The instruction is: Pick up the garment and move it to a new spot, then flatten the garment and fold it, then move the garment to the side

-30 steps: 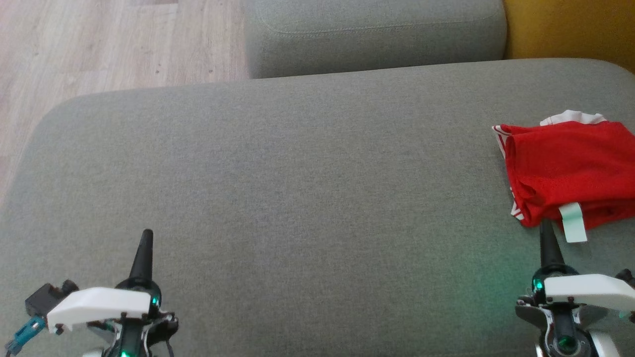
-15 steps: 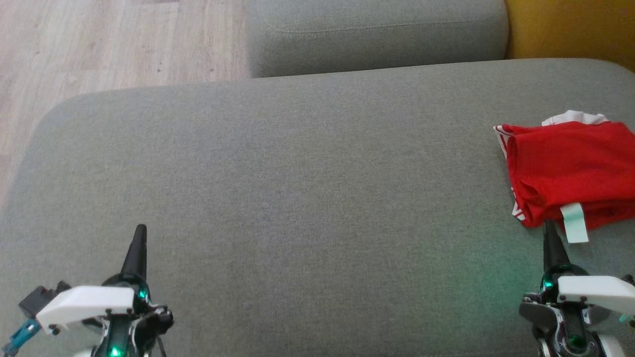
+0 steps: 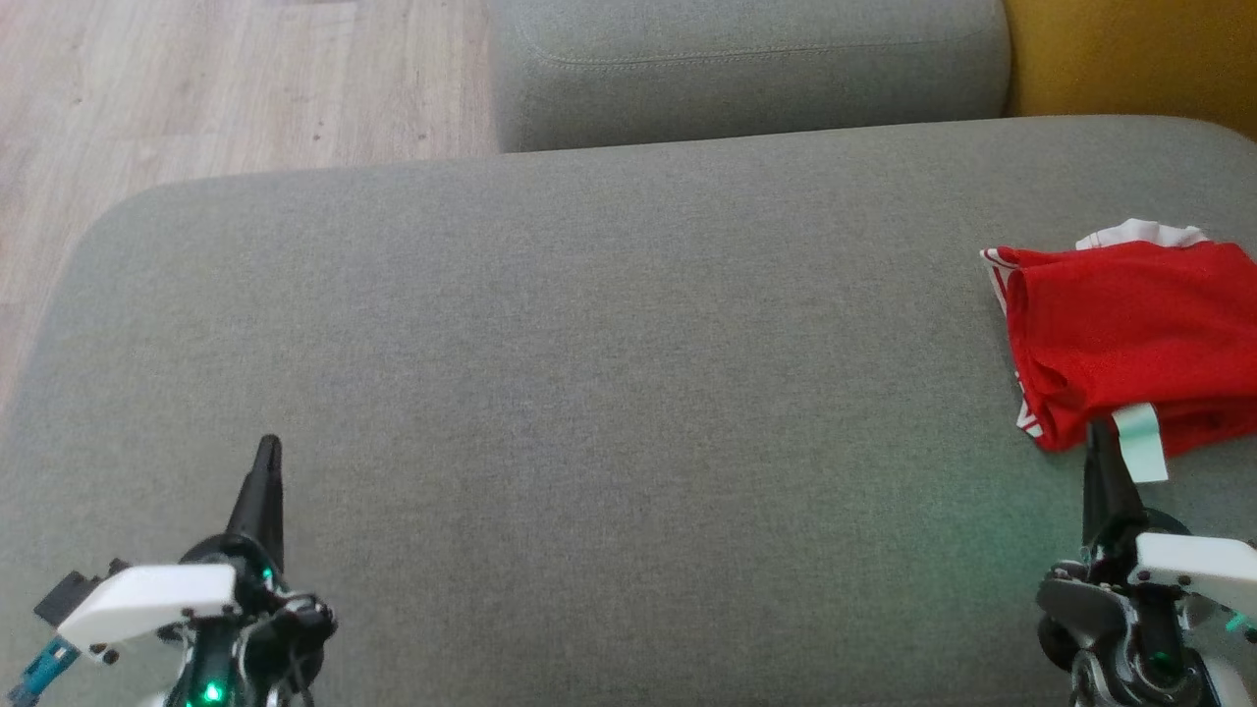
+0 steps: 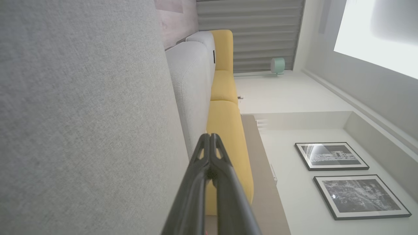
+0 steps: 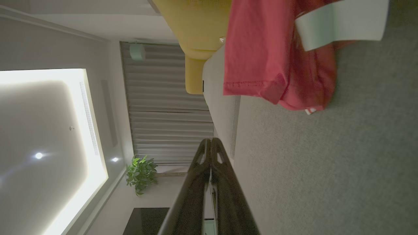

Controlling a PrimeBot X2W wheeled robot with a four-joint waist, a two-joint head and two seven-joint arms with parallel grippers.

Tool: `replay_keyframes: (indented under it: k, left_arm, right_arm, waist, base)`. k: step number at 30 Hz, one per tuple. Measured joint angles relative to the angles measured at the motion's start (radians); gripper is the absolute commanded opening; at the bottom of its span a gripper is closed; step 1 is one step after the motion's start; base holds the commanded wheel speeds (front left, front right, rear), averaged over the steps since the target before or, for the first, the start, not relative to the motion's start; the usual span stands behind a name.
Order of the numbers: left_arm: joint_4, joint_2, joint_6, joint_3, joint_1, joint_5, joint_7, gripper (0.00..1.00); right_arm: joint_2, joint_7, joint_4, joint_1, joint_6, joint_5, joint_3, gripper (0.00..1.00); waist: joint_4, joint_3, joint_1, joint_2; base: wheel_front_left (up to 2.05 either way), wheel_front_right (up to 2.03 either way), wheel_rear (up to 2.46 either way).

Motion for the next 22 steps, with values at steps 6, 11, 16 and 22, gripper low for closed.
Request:
replay_keyframes:
  k: [6, 11, 16, 22]
  left_arm:
    - [0.002, 0.0, -0.007, 0.012, -0.015, -0.06, 0.013, 0.0]
    - [0.005, 0.0, -0.007, 0.012, -0.015, -0.061, 0.013, 0.0]
    - [0.005, 0.0, -0.007, 0.012, -0.015, -0.061, 0.013, 0.0]
    - [0.005, 0.0, -0.007, 0.013, -0.015, -0.061, 0.014, 0.0]
  right_arm:
    - [0.0, 0.013, -0.001, 0.0, 0.0, 0.064, -0.008, 0.0]
    - [0.0, 0.018, -0.001, 0.0, 0.0, 0.064, -0.01, 0.0]
    - [0.0, 0.018, -0.001, 0.0, 0.0, 0.064, -0.011, 0.0]
    - [0.0, 0.018, -0.001, 0.0, 0.0, 0.064, -0.012, 0.0]
  waist:
    - [0.001, 0.001, 0.0, 0.0]
    - [0.001, 0.001, 0.0, 0.0]
    - [0.001, 0.001, 0.0, 0.0]
    - [0.001, 0.001, 0.0, 0.0]
  base:
    - [0.0, 0.0, 0.0]
    - [0.0, 0.0, 0.0]
    - [0.0, 0.0, 0.0]
    - [0.0, 0.0, 0.0]
